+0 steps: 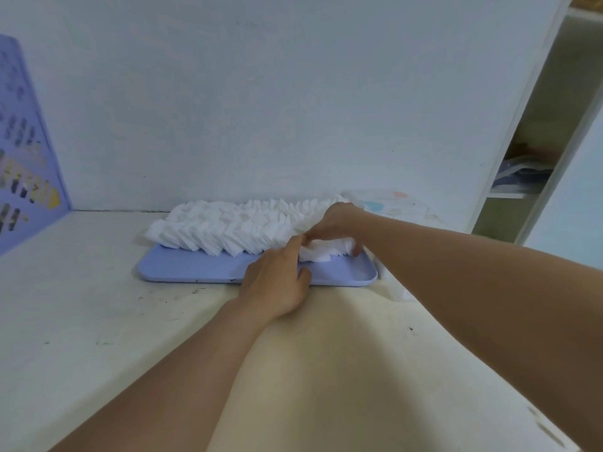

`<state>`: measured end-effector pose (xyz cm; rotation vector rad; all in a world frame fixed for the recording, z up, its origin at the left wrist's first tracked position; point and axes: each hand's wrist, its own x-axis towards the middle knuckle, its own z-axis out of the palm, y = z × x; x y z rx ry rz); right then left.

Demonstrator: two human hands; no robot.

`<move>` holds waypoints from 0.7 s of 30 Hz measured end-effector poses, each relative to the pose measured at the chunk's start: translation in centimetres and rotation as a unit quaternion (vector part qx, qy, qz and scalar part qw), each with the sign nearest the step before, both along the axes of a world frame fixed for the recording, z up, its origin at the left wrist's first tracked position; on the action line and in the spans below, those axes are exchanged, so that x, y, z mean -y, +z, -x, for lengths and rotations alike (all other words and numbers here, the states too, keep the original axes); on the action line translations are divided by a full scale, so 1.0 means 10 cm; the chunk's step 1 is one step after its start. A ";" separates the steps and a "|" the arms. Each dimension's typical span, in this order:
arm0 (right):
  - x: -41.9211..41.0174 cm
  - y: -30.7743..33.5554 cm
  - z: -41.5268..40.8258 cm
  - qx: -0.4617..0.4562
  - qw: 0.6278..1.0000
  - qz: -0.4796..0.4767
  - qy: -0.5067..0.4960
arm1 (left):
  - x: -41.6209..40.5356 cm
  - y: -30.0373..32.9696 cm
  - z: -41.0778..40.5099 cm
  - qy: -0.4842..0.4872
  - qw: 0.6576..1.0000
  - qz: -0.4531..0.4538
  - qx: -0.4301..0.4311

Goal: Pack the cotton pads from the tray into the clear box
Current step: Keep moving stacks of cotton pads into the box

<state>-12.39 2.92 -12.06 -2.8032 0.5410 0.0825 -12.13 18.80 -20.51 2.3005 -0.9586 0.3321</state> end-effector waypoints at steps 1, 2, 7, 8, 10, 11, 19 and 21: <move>0.06 0.02 -0.03 0.019 1.000 -0.001 0.000 | 0.00 0.00 0.00 0.003 1.000 -0.007 0.002; 0.11 0.03 -0.06 0.037 0.998 -0.042 -0.029 | 0.00 0.00 -0.01 0.003 1.000 -0.014 0.004; 0.11 0.02 -0.09 0.020 0.998 -0.038 -0.053 | 0.02 -0.03 -0.02 -0.009 1.000 -0.025 0.016; 0.13 0.00 -0.10 0.025 0.998 -0.047 -0.042 | 0.02 -0.04 -0.01 -0.008 0.999 -0.033 0.019; 0.14 -0.03 -0.10 0.029 0.999 -0.027 -0.029 | 0.03 -0.06 -0.03 -0.003 0.999 -0.041 0.021; 0.15 -0.04 -0.11 0.034 0.999 -0.003 -0.029 | 0.04 -0.06 -0.05 -0.003 0.999 -0.044 0.021; 0.15 0.39 0.38 0.245 0.919 -0.301 -0.072 | 0.06 0.07 0.01 0.029 0.987 0.158 -0.032; 0.05 0.35 0.56 0.203 0.875 -0.440 0.011 | 0.06 0.27 0.09 0.032 0.928 0.338 -0.153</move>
